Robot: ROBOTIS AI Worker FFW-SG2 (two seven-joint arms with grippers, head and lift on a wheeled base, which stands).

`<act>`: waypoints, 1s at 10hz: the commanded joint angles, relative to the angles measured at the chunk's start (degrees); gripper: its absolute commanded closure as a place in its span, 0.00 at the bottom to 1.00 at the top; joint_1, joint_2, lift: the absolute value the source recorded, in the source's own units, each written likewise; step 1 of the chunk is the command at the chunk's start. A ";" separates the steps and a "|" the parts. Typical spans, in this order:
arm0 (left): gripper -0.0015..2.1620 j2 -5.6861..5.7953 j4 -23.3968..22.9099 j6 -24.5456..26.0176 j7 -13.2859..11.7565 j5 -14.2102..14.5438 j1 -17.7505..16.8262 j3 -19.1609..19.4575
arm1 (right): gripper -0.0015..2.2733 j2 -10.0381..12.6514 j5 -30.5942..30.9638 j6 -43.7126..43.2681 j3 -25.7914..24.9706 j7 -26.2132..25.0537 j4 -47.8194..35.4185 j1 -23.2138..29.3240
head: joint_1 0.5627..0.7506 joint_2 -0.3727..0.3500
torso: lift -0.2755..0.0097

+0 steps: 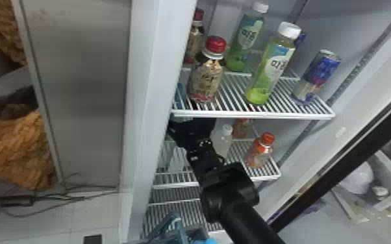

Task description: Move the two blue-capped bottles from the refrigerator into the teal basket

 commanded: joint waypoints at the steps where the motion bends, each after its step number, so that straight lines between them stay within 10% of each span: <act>1: 0.51 0.00 0.02 -0.12 0.00 0.00 -0.22 -0.03 | 0.16 -0.03 0.00 0.38 0.21 0.00 0.01 -0.66 | 0.70 0.03 | 0.43; 10: 0.51 0.17 0.02 -0.69 -0.26 0.26 0.77 0.68 | 0.28 -0.91 0.26 -2.30 0.03 1.14 -5.47 5.11 | 0.70 0.03 | 0.43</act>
